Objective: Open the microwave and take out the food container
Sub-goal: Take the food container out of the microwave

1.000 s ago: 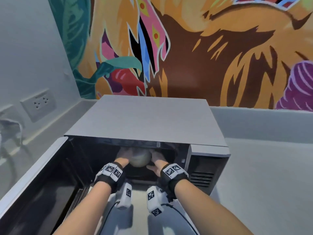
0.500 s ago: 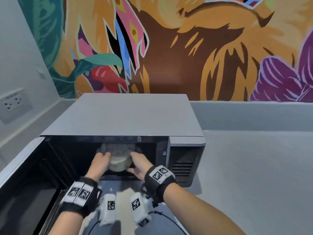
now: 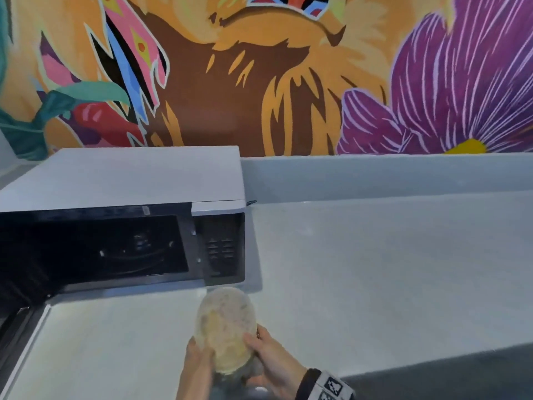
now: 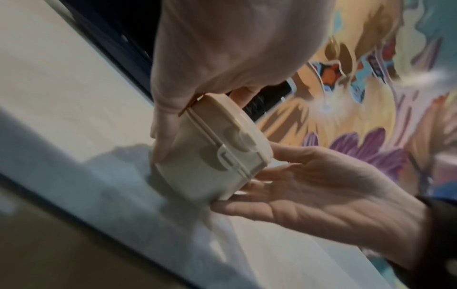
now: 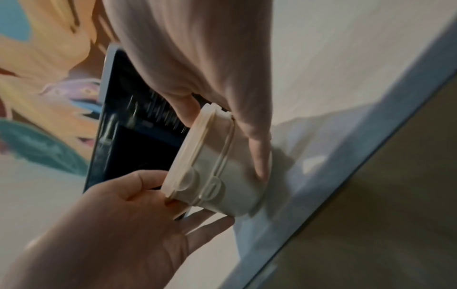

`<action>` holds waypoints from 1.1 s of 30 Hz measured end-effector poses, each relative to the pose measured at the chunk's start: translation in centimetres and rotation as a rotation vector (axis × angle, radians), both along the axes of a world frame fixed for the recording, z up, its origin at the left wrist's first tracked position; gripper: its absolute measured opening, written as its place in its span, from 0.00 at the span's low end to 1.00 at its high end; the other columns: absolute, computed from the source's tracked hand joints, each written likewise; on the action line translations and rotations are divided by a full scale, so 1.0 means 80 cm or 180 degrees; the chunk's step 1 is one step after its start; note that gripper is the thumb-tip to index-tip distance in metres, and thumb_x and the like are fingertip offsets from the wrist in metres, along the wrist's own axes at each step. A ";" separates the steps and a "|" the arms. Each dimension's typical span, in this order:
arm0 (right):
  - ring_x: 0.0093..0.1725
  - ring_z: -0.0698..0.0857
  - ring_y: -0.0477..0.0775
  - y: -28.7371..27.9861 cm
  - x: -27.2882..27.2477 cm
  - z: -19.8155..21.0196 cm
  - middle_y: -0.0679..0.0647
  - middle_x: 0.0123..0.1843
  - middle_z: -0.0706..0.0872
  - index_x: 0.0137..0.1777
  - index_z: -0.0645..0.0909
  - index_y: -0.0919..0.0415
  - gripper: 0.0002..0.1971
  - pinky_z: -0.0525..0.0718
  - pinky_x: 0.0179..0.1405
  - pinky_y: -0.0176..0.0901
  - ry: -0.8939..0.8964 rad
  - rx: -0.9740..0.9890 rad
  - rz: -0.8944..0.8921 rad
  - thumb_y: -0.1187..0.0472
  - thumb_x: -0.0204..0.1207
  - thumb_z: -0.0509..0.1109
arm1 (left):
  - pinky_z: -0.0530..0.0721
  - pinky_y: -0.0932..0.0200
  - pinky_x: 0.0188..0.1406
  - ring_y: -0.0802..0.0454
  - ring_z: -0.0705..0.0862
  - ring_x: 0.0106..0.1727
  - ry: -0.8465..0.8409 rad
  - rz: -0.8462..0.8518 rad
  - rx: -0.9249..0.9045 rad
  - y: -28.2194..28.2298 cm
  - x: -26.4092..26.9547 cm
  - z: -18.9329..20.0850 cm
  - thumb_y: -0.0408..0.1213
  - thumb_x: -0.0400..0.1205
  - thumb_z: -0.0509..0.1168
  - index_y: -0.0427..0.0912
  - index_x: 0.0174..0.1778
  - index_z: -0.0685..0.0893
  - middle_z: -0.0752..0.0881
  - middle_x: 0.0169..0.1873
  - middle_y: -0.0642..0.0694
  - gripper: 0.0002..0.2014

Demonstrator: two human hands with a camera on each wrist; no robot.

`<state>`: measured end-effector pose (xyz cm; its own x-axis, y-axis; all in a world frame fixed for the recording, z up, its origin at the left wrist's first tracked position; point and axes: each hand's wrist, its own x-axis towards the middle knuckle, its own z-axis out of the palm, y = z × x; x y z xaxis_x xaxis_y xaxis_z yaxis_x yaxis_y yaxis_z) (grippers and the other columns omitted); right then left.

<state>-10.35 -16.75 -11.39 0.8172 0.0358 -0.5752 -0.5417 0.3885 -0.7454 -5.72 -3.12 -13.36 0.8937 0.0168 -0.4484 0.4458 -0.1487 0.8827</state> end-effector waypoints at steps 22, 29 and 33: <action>0.71 0.70 0.61 -0.356 -0.054 0.035 0.58 0.70 0.72 0.77 0.65 0.58 0.22 0.78 0.63 0.77 0.0441 -0.1211 -0.1265 0.60 0.83 0.60 | 0.75 0.53 0.71 0.41 0.75 0.73 -0.0383 -0.2581 -0.0008 -0.356 -0.037 0.037 0.44 0.83 0.58 0.40 0.78 0.58 0.75 0.74 0.41 0.29; 0.79 0.67 0.62 -0.370 -0.046 0.033 0.60 0.79 0.68 0.78 0.65 0.57 0.24 0.78 0.64 0.76 0.0535 -0.1291 -0.1155 0.60 0.82 0.61 | 0.76 0.46 0.73 0.40 0.75 0.72 -0.0352 -0.2479 0.0000 -0.359 -0.042 0.035 0.45 0.83 0.58 0.43 0.80 0.54 0.74 0.75 0.40 0.31; 0.78 0.67 0.63 -0.372 -0.043 0.033 0.60 0.79 0.68 0.77 0.66 0.57 0.24 0.80 0.62 0.75 0.0614 -0.1409 -0.1125 0.61 0.82 0.61 | 0.73 0.51 0.73 0.41 0.74 0.74 -0.0362 -0.2541 0.0139 -0.363 -0.040 0.035 0.44 0.84 0.56 0.39 0.80 0.53 0.73 0.76 0.39 0.31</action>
